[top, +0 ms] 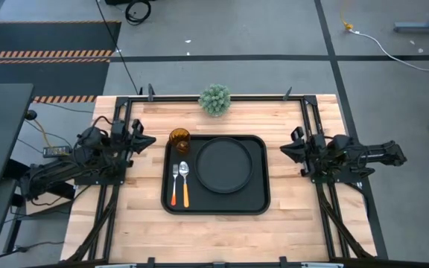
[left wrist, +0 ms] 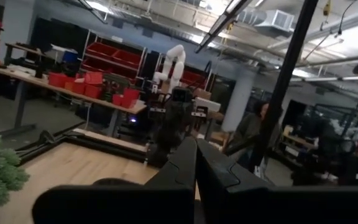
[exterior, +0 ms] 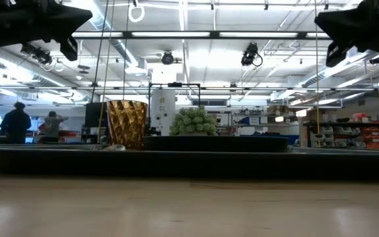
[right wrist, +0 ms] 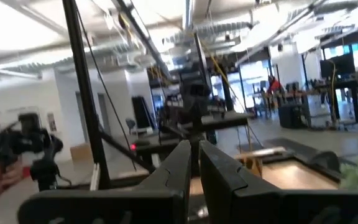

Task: Pick and place plate/cup/fork/spoon on tray
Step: Return to Home Position

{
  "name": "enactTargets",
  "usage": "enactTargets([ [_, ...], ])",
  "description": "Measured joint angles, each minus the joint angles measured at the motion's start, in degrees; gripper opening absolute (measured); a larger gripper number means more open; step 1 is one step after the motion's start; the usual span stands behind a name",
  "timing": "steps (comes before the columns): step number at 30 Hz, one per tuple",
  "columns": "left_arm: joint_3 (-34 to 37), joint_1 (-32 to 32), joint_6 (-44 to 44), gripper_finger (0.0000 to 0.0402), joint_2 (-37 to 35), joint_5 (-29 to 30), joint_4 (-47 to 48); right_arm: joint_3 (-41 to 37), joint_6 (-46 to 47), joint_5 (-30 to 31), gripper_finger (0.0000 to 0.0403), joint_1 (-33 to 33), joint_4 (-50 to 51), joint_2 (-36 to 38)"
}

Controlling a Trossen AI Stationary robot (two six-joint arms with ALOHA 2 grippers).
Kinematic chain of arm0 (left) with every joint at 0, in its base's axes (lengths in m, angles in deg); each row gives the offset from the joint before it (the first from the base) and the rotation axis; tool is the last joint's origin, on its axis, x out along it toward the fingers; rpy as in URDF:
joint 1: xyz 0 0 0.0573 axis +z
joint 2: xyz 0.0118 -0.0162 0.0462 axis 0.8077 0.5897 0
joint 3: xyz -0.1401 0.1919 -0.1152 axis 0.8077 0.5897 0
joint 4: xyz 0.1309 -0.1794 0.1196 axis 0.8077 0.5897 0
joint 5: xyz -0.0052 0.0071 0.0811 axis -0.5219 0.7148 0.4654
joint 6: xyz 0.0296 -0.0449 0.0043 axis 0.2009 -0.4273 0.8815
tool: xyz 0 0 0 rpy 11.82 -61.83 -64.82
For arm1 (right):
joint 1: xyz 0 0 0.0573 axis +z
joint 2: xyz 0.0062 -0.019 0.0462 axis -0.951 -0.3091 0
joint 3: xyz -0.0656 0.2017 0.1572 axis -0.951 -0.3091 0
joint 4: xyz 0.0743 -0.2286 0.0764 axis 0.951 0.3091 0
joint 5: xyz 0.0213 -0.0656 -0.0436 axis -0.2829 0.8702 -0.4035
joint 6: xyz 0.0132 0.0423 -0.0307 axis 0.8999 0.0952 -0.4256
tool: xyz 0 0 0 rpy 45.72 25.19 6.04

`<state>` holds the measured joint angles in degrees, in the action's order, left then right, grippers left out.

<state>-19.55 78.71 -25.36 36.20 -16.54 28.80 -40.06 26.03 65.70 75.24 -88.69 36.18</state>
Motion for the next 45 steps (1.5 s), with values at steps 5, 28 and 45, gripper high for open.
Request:
enactTargets([
  [5,0.0,1.08,2.49,0.0011,-2.04,0.65,3.94,0.0,0.51,0.4,0.0039,0.0,3.04,-0.02],
  [28,7.74,-5.53,7.79,0.0011,-10.05,13.97,-1.44,0.0,2.58,-0.13,0.0039,0.04,4.07,0.0],
  [45,7.78,-7.13,9.74,0.0011,-10.0,23.07,2.71,0.0,3.78,-0.15,0.0039,0.04,3.7,0.0],
])
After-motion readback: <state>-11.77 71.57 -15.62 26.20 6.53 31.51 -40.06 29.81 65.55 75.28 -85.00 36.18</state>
